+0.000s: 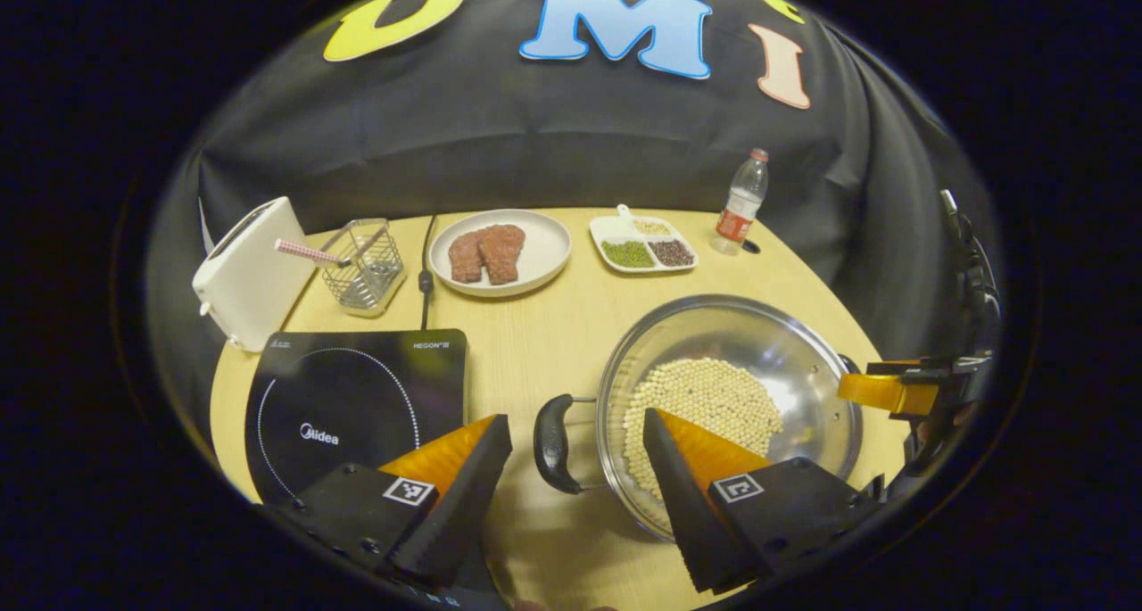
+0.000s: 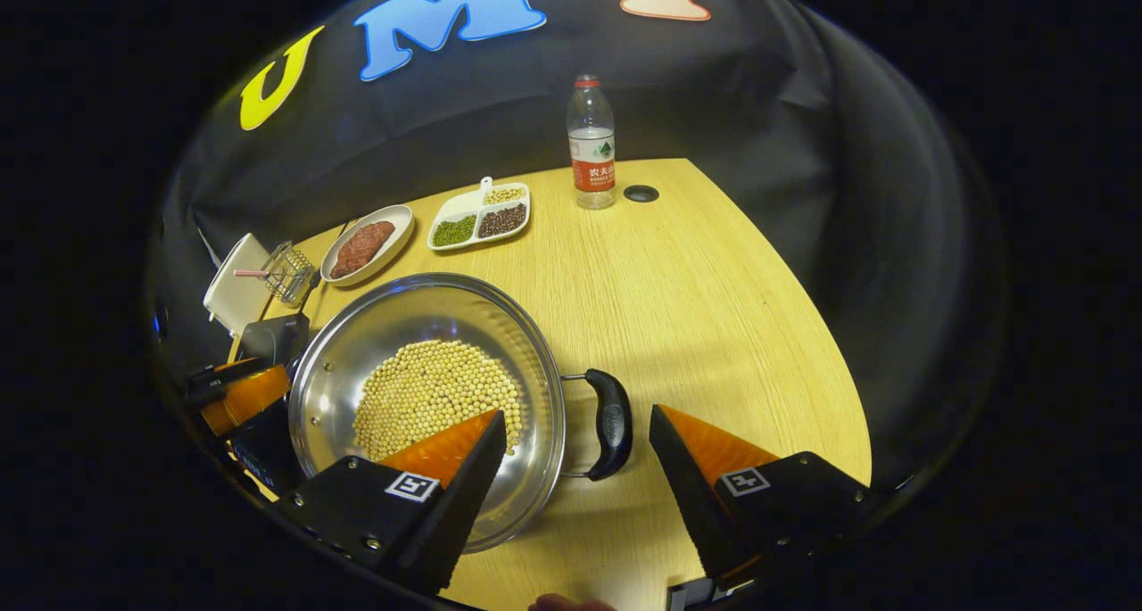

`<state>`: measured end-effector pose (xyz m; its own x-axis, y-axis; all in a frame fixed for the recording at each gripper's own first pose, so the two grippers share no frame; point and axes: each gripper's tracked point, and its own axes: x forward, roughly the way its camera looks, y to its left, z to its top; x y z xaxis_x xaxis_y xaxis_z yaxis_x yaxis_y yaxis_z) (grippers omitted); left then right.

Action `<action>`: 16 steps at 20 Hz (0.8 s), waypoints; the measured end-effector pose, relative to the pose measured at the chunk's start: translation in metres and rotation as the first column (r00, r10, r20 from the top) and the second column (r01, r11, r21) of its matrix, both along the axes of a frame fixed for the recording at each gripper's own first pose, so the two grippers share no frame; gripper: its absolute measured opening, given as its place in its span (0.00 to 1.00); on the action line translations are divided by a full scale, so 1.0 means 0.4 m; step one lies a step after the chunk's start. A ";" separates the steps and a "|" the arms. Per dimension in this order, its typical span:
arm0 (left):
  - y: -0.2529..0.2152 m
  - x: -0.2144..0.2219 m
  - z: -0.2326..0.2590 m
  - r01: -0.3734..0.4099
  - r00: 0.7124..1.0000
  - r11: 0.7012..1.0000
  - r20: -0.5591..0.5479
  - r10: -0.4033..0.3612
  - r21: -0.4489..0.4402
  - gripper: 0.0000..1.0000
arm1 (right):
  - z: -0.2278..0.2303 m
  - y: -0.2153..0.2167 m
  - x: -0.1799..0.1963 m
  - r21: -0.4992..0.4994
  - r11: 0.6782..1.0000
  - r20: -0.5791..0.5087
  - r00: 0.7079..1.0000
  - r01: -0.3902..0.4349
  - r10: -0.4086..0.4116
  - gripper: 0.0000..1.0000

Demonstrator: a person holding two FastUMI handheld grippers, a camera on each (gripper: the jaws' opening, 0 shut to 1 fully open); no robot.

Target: First push the handle of the pot to place it horizontally, then grasp the pot with both hands and set it on the induction cooktop.

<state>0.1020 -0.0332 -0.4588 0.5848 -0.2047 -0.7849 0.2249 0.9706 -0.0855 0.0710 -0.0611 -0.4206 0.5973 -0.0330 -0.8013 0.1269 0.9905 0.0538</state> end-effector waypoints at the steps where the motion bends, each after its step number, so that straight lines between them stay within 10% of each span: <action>1: 0.004 0.004 -0.019 0.005 1.000 1.000 -0.009 -0.005 0.001 0.96 | -0.009 0.000 0.002 0.004 1.000 -0.006 1.000 0.005 -0.004 0.98; 16: -0.010 0.016 -0.147 0.052 0.991 0.999 -0.123 -0.053 -0.013 0.82 | -0.138 -0.008 0.028 -0.013 0.999 -0.121 0.992 0.040 -0.042 0.87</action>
